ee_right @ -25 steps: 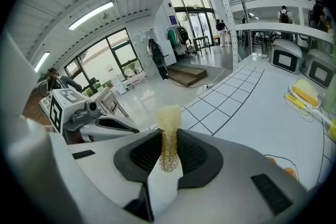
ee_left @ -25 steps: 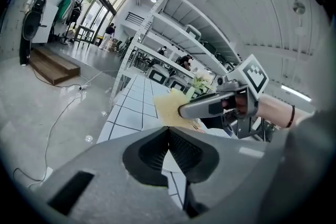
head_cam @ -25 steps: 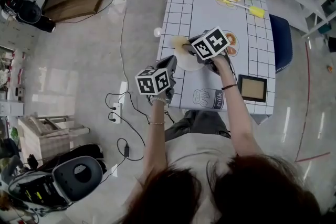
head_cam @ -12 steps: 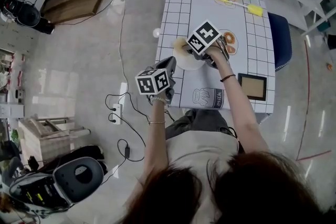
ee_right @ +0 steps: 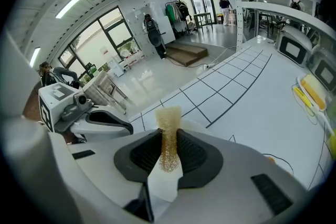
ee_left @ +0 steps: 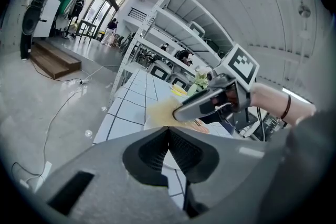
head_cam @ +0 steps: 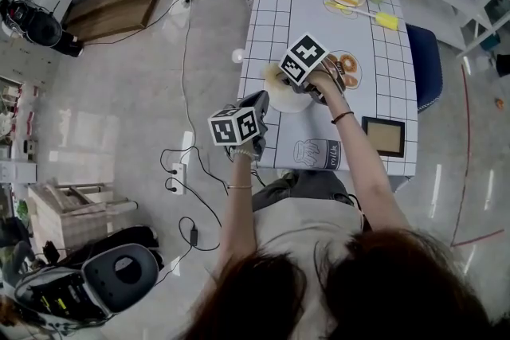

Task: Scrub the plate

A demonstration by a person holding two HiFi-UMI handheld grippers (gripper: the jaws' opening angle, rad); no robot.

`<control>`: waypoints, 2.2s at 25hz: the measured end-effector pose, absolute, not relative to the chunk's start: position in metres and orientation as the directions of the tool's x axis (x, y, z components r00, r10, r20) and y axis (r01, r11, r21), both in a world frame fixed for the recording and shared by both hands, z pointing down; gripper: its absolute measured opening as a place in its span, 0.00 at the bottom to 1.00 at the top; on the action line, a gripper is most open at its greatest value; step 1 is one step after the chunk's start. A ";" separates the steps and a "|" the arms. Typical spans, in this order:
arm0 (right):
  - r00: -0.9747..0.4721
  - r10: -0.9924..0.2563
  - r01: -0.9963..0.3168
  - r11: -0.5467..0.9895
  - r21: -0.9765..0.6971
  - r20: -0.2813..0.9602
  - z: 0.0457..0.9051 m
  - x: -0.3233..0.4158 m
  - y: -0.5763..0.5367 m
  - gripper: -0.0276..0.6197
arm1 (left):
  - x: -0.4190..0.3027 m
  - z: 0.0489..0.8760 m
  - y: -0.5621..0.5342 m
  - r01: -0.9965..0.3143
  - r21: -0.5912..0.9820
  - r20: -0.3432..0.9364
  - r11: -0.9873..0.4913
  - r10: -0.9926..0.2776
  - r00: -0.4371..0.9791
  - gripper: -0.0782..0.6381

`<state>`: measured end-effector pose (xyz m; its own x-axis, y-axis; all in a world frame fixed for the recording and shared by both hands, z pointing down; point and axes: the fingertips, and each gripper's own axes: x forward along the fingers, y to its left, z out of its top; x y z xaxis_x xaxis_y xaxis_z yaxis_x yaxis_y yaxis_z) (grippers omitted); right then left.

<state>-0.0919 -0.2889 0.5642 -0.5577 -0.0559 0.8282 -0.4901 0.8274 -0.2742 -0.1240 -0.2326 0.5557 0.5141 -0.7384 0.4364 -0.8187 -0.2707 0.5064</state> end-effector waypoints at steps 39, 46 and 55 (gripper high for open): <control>-0.452 -0.087 -0.531 0.826 -0.190 0.888 0.579 -0.071 -0.306 0.17 | -0.105 0.559 -0.243 -0.806 0.482 0.437 -0.344 -0.703 0.561 0.12; -0.442 -0.097 -0.538 0.824 -0.177 0.892 0.578 -0.063 -0.309 0.17 | -0.101 0.559 -0.243 -0.803 0.480 0.438 -0.353 -0.697 0.568 0.12; -0.428 -0.111 -0.548 0.821 -0.160 0.897 0.576 -0.052 -0.311 0.17 | -0.095 0.560 -0.243 -0.797 0.482 0.438 -0.364 -0.688 0.579 0.12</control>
